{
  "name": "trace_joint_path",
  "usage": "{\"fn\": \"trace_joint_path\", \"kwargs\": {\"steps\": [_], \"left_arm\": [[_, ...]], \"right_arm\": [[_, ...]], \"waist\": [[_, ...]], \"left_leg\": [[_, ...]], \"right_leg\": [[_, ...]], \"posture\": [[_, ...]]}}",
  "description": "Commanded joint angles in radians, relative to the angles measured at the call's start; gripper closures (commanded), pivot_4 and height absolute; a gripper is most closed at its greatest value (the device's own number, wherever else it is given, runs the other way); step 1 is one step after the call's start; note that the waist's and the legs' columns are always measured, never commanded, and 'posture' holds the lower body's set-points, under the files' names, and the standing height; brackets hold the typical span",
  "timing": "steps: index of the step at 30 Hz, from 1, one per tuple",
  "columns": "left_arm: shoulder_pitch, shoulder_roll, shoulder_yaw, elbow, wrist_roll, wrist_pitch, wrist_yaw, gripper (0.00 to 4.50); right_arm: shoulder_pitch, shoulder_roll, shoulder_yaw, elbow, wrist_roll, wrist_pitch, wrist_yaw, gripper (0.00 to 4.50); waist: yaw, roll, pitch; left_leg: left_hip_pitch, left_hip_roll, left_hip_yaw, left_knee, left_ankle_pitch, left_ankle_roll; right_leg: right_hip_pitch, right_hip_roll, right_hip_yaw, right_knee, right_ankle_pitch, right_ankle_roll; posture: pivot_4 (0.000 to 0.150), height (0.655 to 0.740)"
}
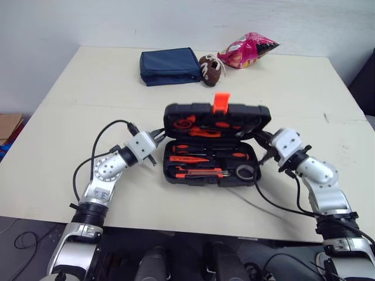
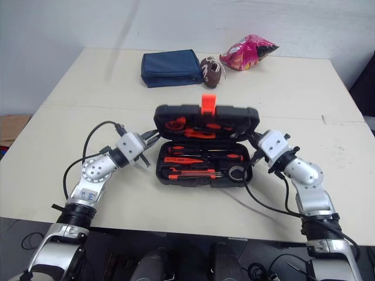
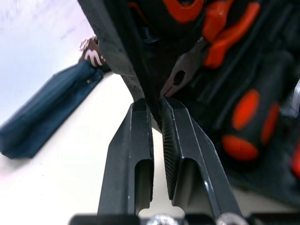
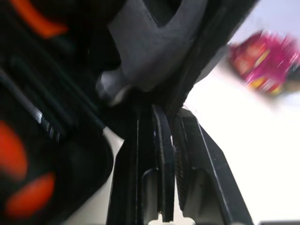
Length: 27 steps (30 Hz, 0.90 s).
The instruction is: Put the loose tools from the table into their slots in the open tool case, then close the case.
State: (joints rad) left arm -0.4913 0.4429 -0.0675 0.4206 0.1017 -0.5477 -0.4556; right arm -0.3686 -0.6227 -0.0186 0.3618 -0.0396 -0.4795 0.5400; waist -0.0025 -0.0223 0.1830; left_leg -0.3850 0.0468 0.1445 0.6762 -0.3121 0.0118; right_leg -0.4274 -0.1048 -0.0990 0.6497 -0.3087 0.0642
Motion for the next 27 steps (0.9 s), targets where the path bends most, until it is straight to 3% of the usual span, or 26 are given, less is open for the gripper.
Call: {"fn": "trace_joint_path", "kwargs": {"steps": [1, 2, 4, 7, 9, 13, 15, 17, 19, 22, 25, 27], "left_arm": [[0.028, 0.039, 0.016, -0.025, 0.007, -0.074, 0.005, 4.49], [0.043, 0.040, 0.028, -0.042, -0.032, -0.062, -0.012, 4.12], [0.075, 0.065, 0.036, -0.073, -0.060, -0.058, -0.042, 3.58], [0.155, 0.140, 0.062, -0.114, -0.110, -0.046, -0.115, 2.33], [0.220, 0.210, 0.093, -0.113, -0.137, -0.026, -0.161, 2.32], [0.294, 0.306, 0.176, -0.094, -0.198, 0.043, -0.205, 2.32], [0.294, 0.307, 0.192, -0.124, -0.240, 0.109, -0.218, 2.32], [0.241, 0.287, 0.194, -0.153, -0.310, 0.236, -0.249, 2.58], [0.158, 0.251, 0.171, -0.168, -0.371, 0.363, -0.290, 3.09], [0.003, 0.172, 0.099, -0.130, -0.342, 0.474, -0.302, 4.36], [-0.107, 0.120, 0.024, -0.070, -0.297, 0.591, -0.331, 4.50], [-0.167, 0.084, -0.004, -0.006, -0.268, 0.619, -0.323, 4.50]], "right_arm": [[0.047, -0.051, 0.009, 0.078, -0.109, -0.175, -0.054, 4.50], [0.066, -0.053, 0.009, 0.073, -0.075, -0.180, -0.029, 4.50], [0.095, -0.066, 0.006, 0.061, -0.072, -0.218, -0.038, 3.66], [0.152, -0.122, -0.012, 0.037, -0.100, -0.257, -0.052, 2.21], [0.205, -0.168, -0.039, 0.021, -0.099, -0.282, -0.053, 1.28], [0.350, -0.255, -0.087, -0.030, 0.057, -0.227, 0.066, 1.28], [0.414, -0.272, -0.094, -0.072, 0.163, -0.150, 0.152, 1.28], [0.533, -0.305, -0.095, -0.232, 0.369, 0.049, 0.293, 1.23], [0.623, -0.339, -0.084, -0.413, 0.529, 0.265, 0.367, 1.77], [0.653, -0.366, -0.021, -0.566, 0.569, 0.448, 0.416, 3.01], [0.626, -0.340, 0.032, -0.612, 0.536, 0.533, 0.429, 4.46], [0.590, -0.309, 0.062, -0.606, 0.496, 0.552, 0.421, 4.46]], "waist": [[-0.001, 0.000, 0.000], [-0.001, 0.000, 0.000], [-0.001, 0.000, 0.000], [-0.003, 0.000, 0.000], [-0.009, 0.000, 0.000], [-0.019, 0.000, 0.000], [-0.019, 0.001, 0.001], [-0.018, 0.000, 0.000], [0.000, 0.001, 0.001], [0.005, -0.001, 0.000], [0.009, -0.001, -0.001], [0.003, -0.001, -0.001]], "left_leg": [[0.000, 0.000, 0.000, 0.000, 0.000, 0.000], [0.000, 0.000, 0.000, 0.000, 0.000, 0.000], [0.001, 0.001, 0.000, -0.001, 0.000, 0.000], [0.001, 0.001, 0.000, -0.001, 0.000, 0.000], [0.001, 0.001, 0.000, -0.001, 0.000, 0.000], [0.004, 0.001, 0.000, -0.006, 0.000, 0.000], [0.012, 0.001, -0.001, -0.011, 0.000, 0.000], [0.019, 0.001, -0.004, -0.013, -0.004, 0.003], [0.018, 0.001, -0.007, -0.013, -0.005, 0.004], [0.015, 0.001, -0.010, -0.011, -0.003, 0.002], [0.015, -0.001, -0.010, -0.010, -0.003, 0.001], [0.015, 0.000, -0.008, -0.010, -0.002, 0.000]], "right_leg": [[0.000, 0.000, 0.000, 0.000, 0.000, 0.000], [0.000, 0.000, 0.000, 0.000, 0.000, 0.000], [0.001, 0.000, 0.000, -0.001, 0.000, 0.000], [0.001, 0.000, 0.000, -0.001, 0.000, 0.000], [0.001, 0.000, 0.000, -0.001, 0.000, 0.000], [0.003, 0.000, 0.001, -0.002, 0.000, 0.000], [0.010, 0.000, 0.003, -0.007, 0.000, 0.000], [0.020, 0.000, 0.004, -0.012, 0.000, -0.001], [0.020, -0.002, 0.003, -0.012, 0.000, -0.001], [0.020, -0.002, -0.001, -0.011, 0.000, -0.001], [0.021, -0.002, -0.003, -0.012, 0.000, 0.000], [0.021, 0.001, -0.005, -0.013, 0.000, 0.000]], "posture": [[0.150, 0.7400], [0.150, 0.7400], [0.150, 0.7400], [0.150, 0.7400], [0.150, 0.7400], [0.150, 0.7400], [0.150, 0.7400], [0.150, 0.7400], [0.150, 0.7400], [0.150, 0.7400], [0.150, 0.7400], [0.150, 0.7400]]}}
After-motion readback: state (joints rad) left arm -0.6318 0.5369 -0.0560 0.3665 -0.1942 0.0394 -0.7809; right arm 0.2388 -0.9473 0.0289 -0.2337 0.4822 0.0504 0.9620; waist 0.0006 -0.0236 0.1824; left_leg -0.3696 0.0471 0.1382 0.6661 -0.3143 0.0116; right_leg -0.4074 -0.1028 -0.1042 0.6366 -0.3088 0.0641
